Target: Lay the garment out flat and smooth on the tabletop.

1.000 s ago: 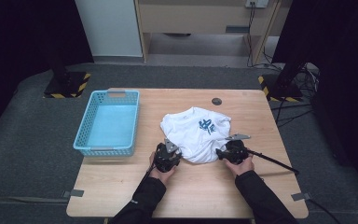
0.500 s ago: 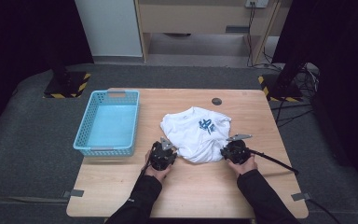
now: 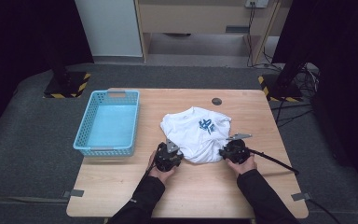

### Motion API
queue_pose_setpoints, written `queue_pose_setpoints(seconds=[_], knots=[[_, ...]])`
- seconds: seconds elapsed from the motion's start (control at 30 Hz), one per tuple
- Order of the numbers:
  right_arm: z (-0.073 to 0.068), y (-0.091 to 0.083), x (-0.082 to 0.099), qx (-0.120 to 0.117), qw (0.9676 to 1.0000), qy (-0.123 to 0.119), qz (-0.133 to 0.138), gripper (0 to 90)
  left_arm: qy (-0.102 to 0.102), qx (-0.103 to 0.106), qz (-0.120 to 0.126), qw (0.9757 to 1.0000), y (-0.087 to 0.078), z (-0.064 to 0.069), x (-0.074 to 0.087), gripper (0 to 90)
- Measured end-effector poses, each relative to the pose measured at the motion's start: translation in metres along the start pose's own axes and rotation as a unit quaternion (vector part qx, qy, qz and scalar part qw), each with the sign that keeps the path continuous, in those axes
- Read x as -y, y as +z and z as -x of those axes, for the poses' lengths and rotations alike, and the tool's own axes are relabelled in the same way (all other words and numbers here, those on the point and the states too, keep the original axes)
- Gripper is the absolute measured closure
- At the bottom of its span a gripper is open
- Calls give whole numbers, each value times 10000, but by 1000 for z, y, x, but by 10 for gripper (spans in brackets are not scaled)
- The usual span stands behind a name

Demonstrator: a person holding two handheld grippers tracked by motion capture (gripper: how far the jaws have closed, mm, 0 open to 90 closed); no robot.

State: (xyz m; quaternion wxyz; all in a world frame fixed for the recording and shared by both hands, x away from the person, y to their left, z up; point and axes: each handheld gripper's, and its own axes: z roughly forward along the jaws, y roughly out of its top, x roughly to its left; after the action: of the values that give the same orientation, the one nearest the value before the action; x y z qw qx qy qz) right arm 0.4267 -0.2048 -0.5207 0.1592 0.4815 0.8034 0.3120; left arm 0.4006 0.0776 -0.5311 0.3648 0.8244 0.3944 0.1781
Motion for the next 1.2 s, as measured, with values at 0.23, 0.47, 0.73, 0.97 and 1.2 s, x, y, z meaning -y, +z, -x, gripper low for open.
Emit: queue_pose_setpoints(seconds=[0.23,0.47,0.73,0.97,1.2], knots=[[1,0,-1,-48,10000,41,-3,835,-76,-82,9,9999,4,-2,-4,849],[4,-15,-3,-137,9999,0,101,864,-320,174,-225,9991,-22,-13,-10,856],[17,-60,-5,-309,9988,125,366,863,-684,548,-165,9960,-68,-31,-21,857],[30,-57,-11,482,9980,38,401,856,-777,89,-255,9966,-48,-50,-24,857],[33,-26,-14,895,9953,-100,365,687,-671,-272,-271,9970,-13,-61,-29,841]])
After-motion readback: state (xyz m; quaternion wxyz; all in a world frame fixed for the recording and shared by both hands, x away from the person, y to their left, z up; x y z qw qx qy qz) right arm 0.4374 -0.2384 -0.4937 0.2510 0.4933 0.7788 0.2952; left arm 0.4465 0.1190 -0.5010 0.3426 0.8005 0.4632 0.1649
